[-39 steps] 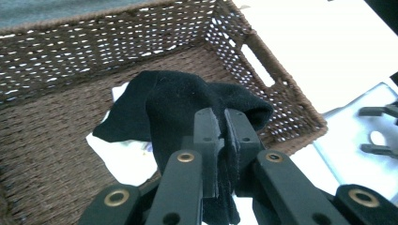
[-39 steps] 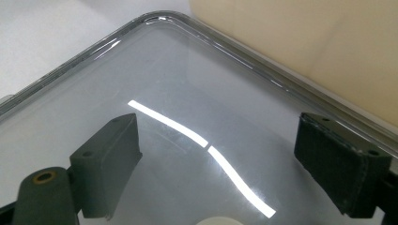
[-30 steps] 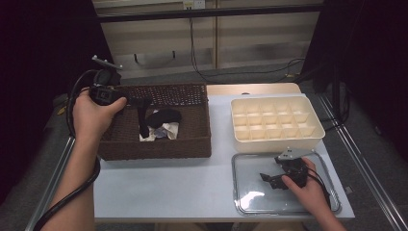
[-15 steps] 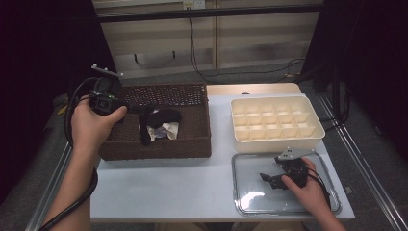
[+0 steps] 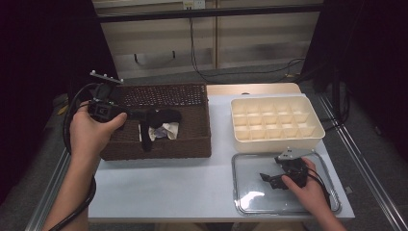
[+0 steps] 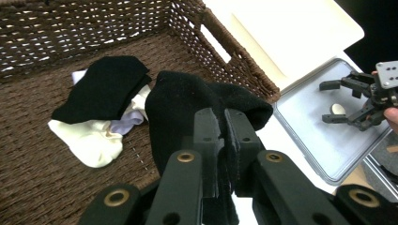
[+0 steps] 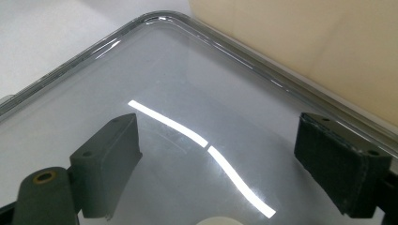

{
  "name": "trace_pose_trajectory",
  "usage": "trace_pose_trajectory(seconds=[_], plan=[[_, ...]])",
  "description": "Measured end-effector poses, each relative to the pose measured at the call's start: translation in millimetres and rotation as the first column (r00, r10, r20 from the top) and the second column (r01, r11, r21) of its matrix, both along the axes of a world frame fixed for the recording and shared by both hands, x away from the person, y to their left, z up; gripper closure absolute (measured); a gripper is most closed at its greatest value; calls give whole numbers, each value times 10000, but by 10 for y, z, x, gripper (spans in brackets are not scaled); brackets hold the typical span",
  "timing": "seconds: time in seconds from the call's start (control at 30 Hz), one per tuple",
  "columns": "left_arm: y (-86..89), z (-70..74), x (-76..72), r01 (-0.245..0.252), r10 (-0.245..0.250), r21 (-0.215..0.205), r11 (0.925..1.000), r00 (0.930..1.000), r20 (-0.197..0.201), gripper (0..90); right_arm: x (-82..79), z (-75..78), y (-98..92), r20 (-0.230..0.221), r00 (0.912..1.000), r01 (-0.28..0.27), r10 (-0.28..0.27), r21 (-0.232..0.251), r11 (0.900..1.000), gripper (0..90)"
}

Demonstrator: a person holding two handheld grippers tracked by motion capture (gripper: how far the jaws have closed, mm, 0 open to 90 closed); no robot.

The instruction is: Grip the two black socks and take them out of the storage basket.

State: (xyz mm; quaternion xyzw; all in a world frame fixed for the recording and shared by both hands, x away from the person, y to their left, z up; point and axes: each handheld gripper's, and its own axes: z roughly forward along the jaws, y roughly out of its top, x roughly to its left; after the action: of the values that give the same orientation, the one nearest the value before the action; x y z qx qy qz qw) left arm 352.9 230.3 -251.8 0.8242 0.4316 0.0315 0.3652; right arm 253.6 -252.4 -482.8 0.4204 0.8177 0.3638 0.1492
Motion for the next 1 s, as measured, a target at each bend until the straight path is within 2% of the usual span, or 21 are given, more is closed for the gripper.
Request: trace_pose_trajectory(seconds=[0.27, 0.53, 0.7, 0.87, 0.93, 1.0], plan=[[-92, -104, -64, 276, -278, -110, 9996, 9994, -193, 841, 4, -1, -3, 33, 10000, -42, 42, 7, 10000, 140], [-156, -140, -133, 535, -538, -116, 9985, 9981, -294, 840, 5, -1, -4, 12, 10000, -38, 38, 20, 10000, 140], [-202, -208, -176, 666, -674, -256, 9975, 9973, -299, 836, 5, 0, -4, 4, 10000, -30, 30, 24, 10000, 140], [-310, -344, -198, 993, -996, -74, 9950, 9936, -542, 827, 6, -2, -4, 22, 10000, -45, 45, 38, 10000, 140], [-353, -374, -207, 977, -976, -10, 9952, 9939, -522, 795, 4, -1, -4, 1, 10000, -26, 26, 41, 10000, 140], [-381, -406, -197, 950, -946, 82, 9954, 9947, -391, 701, 6, -1, -4, 4, 10000, -15, 15, 44, 10000, 140]])
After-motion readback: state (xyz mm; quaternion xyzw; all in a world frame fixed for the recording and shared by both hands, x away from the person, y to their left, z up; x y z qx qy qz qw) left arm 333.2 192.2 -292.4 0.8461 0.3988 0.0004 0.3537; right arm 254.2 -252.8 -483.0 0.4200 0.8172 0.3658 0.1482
